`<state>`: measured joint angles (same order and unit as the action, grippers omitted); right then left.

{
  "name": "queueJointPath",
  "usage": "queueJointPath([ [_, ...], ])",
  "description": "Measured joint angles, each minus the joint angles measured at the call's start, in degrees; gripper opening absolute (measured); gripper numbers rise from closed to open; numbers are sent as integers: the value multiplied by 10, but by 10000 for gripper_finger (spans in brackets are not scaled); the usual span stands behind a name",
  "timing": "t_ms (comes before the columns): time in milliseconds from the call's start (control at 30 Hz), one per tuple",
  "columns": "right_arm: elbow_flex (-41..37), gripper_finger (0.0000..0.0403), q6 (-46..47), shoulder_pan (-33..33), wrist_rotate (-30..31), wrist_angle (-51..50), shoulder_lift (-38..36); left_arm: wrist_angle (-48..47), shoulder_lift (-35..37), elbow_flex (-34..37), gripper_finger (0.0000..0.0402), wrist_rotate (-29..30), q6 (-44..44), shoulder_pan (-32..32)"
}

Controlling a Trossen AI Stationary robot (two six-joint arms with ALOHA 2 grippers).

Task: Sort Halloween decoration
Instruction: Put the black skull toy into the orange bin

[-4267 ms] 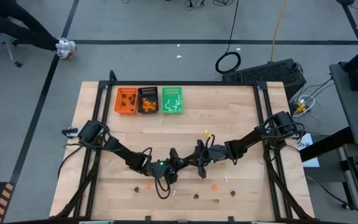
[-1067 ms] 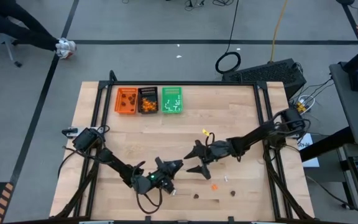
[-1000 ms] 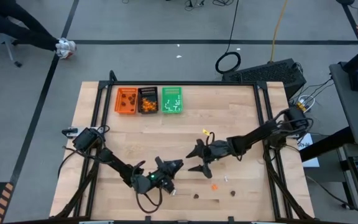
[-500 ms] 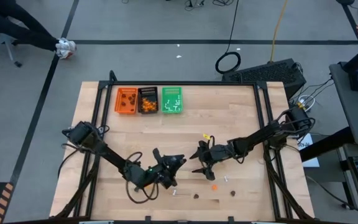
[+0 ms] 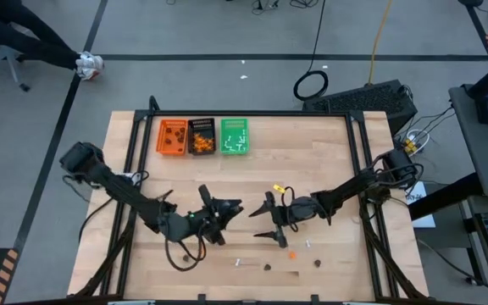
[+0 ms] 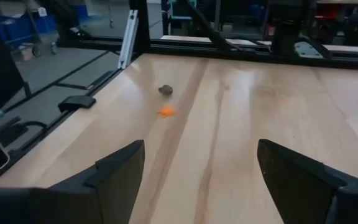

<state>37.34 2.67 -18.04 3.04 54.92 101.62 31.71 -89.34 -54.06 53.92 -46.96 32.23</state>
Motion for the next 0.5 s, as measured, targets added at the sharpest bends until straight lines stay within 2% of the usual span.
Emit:
queueJointPath([
  [233, 0, 297, -19, -8, -1, 1, 0, -238, 82, 0, 77, -67, 188, -1],
  [500, 0, 297, -15, -8, -1, 1, 0, -428, 147, 0, 77, -73, 318, 0],
])
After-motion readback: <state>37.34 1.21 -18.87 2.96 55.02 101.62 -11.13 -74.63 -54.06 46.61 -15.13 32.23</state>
